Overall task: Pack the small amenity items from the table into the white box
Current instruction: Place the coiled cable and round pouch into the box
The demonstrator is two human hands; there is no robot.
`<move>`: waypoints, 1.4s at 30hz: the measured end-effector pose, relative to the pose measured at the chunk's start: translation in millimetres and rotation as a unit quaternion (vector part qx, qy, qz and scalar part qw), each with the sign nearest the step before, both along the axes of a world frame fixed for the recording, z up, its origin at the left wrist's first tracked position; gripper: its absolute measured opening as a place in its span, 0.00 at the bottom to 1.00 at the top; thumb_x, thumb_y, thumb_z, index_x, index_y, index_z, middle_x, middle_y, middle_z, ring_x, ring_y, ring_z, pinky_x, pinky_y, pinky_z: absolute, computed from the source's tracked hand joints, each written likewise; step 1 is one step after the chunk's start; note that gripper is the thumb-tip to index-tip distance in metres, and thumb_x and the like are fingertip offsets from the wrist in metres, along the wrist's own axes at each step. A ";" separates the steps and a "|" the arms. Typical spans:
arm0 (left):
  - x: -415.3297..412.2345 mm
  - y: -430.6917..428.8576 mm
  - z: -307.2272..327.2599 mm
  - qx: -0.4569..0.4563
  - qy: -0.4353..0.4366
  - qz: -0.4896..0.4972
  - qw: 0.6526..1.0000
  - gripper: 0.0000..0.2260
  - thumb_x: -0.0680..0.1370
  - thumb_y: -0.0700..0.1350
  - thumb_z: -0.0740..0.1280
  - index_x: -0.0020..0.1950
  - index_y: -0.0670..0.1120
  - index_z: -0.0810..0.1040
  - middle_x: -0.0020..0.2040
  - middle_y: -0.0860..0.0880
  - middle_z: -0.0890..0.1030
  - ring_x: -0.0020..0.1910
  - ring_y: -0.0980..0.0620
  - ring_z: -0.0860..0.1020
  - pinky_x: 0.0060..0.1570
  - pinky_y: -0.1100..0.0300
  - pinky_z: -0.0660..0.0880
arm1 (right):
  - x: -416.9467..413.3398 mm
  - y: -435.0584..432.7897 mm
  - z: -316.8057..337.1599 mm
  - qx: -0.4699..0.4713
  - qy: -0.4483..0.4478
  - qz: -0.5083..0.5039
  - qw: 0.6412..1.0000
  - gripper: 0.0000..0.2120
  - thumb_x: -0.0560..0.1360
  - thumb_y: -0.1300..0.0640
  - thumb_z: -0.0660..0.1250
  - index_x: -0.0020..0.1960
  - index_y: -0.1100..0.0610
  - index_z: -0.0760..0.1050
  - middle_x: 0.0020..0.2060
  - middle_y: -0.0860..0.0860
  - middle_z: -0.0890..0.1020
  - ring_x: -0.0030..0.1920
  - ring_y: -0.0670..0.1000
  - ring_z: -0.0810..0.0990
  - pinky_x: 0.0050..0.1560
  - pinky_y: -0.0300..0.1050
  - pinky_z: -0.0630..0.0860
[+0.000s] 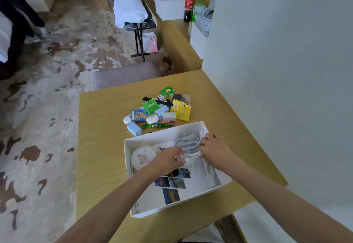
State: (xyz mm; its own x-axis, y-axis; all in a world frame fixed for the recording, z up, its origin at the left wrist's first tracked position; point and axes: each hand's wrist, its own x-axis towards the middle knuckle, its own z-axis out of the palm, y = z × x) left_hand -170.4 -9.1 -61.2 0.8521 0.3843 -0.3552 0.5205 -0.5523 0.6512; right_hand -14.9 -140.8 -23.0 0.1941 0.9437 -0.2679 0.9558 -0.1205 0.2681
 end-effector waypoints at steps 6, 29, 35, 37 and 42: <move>6.2 1.4 -3.1 0.112 0.037 -0.010 0.993 0.14 0.71 0.54 0.70 0.54 0.51 0.75 0.53 0.51 0.79 0.53 0.51 0.76 0.50 0.53 0.75 | 3.4 8.4 -11.5 0.006 -0.015 0.031 0.999 0.09 0.72 0.65 0.63 0.48 0.59 0.80 0.47 0.56 0.83 0.58 0.60 0.73 0.60 0.55 0.65; 2.0 15.9 13.9 0.076 0.018 0.081 0.994 0.07 0.76 0.47 0.66 0.50 0.48 0.83 0.50 0.48 0.83 0.44 0.53 0.79 0.47 0.57 0.78 | 28.8 26.3 23.4 0.012 0.141 0.016 0.990 0.10 0.74 0.66 0.60 0.51 0.56 0.75 0.47 0.54 0.78 0.50 0.56 0.74 0.48 0.50 0.73; -12.0 28.7 44.4 0.124 -0.066 0.202 0.969 0.07 0.77 0.41 0.65 0.52 0.45 0.81 0.48 0.47 0.82 0.43 0.52 0.76 0.48 0.55 0.76 | 56.8 50.4 48.8 0.180 0.415 -0.011 0.892 0.08 0.78 0.61 0.64 0.54 0.56 0.80 0.51 0.50 0.80 0.50 0.49 0.78 0.49 0.45 0.76; -15.2 31.0 49.8 0.152 -0.076 0.246 0.954 0.08 0.78 0.40 0.64 0.54 0.44 0.80 0.49 0.45 0.82 0.46 0.50 0.77 0.49 0.55 0.75 | 62.2 65.4 47.9 0.192 0.464 -0.011 0.865 0.06 0.78 0.60 0.66 0.52 0.54 0.80 0.49 0.49 0.80 0.49 0.47 0.79 0.48 0.43 0.76; -26.5 38.2 47.6 0.193 -0.063 0.329 0.922 0.09 0.78 0.40 0.63 0.56 0.44 0.80 0.56 0.45 0.79 0.59 0.47 0.73 0.54 0.48 0.74 | 75.5 108.5 25.3 0.151 0.506 -0.014 0.849 0.05 0.77 0.58 0.67 0.50 0.52 0.80 0.49 0.47 0.81 0.48 0.43 0.79 0.41 0.32 0.70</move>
